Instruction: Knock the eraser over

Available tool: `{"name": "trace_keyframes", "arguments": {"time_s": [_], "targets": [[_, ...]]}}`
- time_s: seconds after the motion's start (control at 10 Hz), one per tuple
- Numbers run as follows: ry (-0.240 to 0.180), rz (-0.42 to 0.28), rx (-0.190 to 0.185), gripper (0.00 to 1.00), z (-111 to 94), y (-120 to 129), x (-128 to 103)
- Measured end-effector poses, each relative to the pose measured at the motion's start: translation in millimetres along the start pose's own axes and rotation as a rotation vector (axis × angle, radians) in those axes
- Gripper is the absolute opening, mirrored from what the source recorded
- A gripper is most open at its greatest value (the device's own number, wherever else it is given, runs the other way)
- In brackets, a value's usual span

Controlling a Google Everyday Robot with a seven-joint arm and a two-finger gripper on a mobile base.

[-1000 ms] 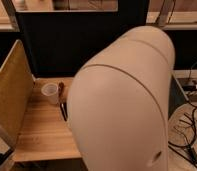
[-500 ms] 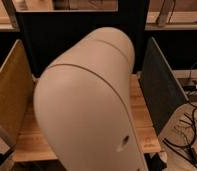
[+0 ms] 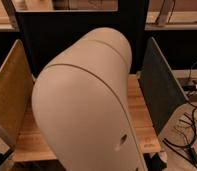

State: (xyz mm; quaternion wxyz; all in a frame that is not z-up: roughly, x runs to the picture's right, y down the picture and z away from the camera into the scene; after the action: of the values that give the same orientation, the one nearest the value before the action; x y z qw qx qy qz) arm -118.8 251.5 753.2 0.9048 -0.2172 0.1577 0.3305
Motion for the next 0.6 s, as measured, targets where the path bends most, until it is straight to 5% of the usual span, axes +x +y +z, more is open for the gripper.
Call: {"name": "trace_keyframes", "arguments": {"time_s": [0.6], "targets": [[-0.047,-0.087,0.078,0.00,-28,-13,-52]]}}
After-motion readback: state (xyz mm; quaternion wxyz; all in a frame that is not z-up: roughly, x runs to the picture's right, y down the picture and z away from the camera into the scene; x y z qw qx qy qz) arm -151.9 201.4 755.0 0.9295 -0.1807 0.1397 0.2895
